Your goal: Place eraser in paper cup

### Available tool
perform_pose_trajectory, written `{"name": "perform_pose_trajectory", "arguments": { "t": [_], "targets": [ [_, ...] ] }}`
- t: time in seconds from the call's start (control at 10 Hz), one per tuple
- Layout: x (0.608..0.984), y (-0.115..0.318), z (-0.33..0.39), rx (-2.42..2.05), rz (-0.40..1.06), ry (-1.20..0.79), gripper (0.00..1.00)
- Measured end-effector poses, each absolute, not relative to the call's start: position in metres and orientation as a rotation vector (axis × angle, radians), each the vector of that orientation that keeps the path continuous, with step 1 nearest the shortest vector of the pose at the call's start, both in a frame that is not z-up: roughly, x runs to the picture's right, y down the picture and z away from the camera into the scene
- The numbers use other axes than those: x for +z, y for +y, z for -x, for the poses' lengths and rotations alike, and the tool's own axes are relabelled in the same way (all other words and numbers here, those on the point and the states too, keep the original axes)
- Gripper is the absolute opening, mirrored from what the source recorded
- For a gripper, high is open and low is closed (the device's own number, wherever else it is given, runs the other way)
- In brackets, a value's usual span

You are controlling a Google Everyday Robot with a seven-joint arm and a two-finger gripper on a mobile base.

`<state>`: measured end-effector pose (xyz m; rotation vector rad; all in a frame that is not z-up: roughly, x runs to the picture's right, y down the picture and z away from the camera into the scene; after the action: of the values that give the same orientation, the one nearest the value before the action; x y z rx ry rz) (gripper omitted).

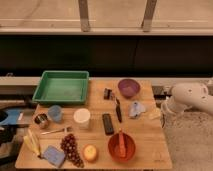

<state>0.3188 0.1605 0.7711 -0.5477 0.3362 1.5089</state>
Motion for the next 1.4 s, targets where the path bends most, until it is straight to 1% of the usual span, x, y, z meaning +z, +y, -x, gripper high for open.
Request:
{"name": "perform_pose_trajectory", "arguments": {
  "t": [1.4],
  "targets": [
    [0.7716, 0.1568, -0.3140, 1.494, 0.548, 0.328, 0.80]
  ]
}}
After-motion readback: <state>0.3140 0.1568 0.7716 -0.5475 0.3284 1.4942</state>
